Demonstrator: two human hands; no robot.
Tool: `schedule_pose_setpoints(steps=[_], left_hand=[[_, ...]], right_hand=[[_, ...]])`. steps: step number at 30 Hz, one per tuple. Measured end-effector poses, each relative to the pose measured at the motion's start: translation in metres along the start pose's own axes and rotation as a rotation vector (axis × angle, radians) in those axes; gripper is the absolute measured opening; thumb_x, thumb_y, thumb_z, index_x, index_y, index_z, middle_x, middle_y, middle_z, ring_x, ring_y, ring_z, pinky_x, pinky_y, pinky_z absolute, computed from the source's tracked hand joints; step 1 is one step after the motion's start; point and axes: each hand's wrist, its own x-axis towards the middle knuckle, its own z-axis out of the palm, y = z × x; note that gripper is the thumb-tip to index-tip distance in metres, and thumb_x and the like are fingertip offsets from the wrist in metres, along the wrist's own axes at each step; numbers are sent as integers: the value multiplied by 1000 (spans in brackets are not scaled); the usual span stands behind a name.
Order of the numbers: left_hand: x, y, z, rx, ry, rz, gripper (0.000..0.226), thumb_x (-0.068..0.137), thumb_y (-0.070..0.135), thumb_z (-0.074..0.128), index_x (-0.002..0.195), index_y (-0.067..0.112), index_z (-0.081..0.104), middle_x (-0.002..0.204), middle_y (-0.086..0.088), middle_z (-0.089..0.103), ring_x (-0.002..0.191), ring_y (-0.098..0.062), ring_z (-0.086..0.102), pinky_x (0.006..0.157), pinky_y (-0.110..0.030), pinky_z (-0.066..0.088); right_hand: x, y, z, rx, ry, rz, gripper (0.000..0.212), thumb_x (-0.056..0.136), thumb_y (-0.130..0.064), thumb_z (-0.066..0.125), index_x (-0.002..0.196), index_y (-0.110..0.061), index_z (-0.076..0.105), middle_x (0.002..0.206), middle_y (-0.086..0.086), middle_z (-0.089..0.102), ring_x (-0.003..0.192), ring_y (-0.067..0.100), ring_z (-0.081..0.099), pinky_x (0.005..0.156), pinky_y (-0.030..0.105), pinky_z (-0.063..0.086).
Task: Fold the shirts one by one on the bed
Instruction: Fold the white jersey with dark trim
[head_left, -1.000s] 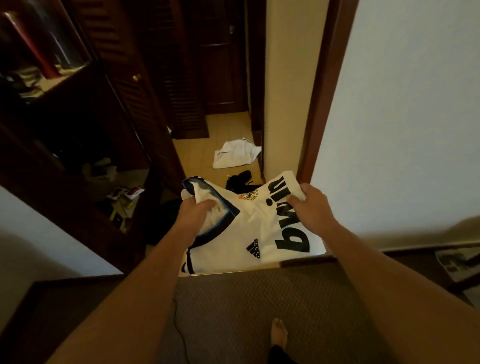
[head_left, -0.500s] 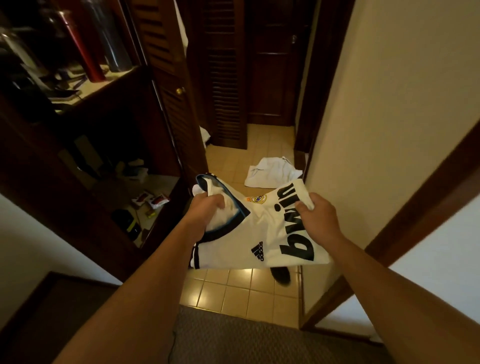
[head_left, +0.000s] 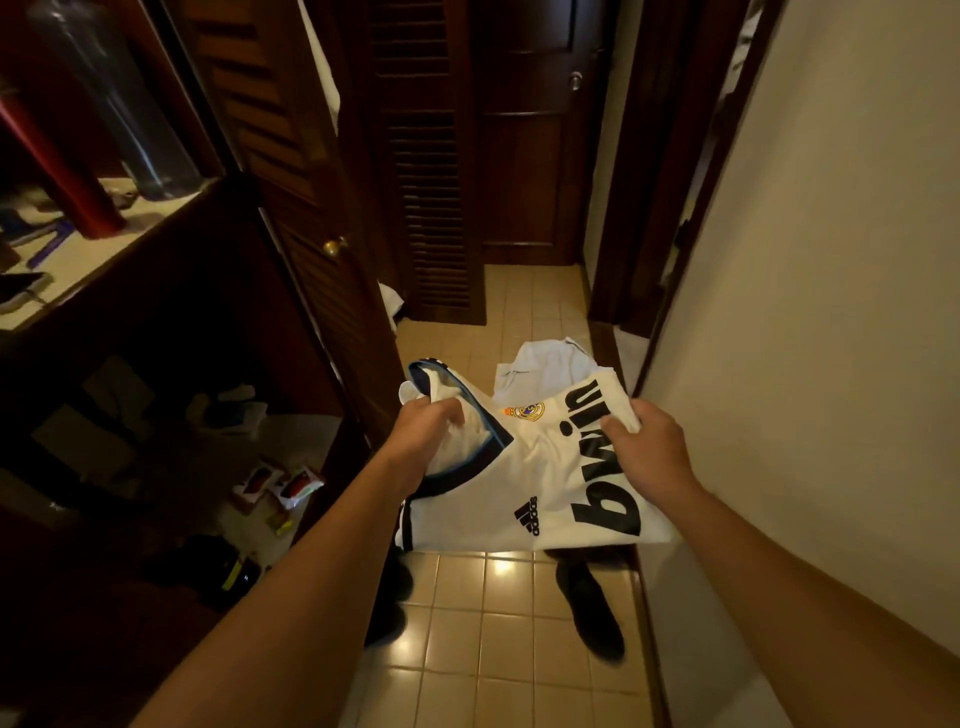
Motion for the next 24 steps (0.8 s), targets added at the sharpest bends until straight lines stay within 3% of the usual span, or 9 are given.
schedule_pose_setpoints(steps=[6, 11, 14, 24], left_hand=[[92, 52, 0, 8, -30, 12, 43, 80, 21, 63, 121, 9, 62, 113, -16, 64, 99, -33, 60, 72, -36, 47], [164, 89, 20, 0, -26, 8, 41, 83, 21, 63, 121, 9, 61, 117, -12, 62, 103, -31, 58, 80, -38, 46], [200, 111, 33, 3, -13, 14, 31, 86, 19, 62, 115, 9, 61, 104, -7, 61, 91, -24, 56, 71, -34, 43], [313, 185, 66, -11, 81, 18, 28, 86, 20, 63, 113, 12, 60, 94, -6, 63, 84, -24, 58, 67, -31, 44]], right_hand=[[86, -26, 29, -19, 32, 15, 17, 100, -25, 58, 113, -17, 64, 94, 2, 64, 86, 21, 62, 71, 32, 47], [165, -32, 42, -40, 35, 40, 19, 100, -30, 57, 114, -19, 64, 97, 3, 66, 88, 23, 64, 80, 42, 56], [215, -35, 46, -48, 22, 41, 18, 99, -30, 57, 112, -20, 63, 99, 5, 66, 89, 25, 64, 82, 47, 57], [370, -61, 62, -42, -50, 40, 25, 98, -36, 57, 119, -23, 64, 104, 1, 69, 92, 23, 67, 84, 46, 58]])
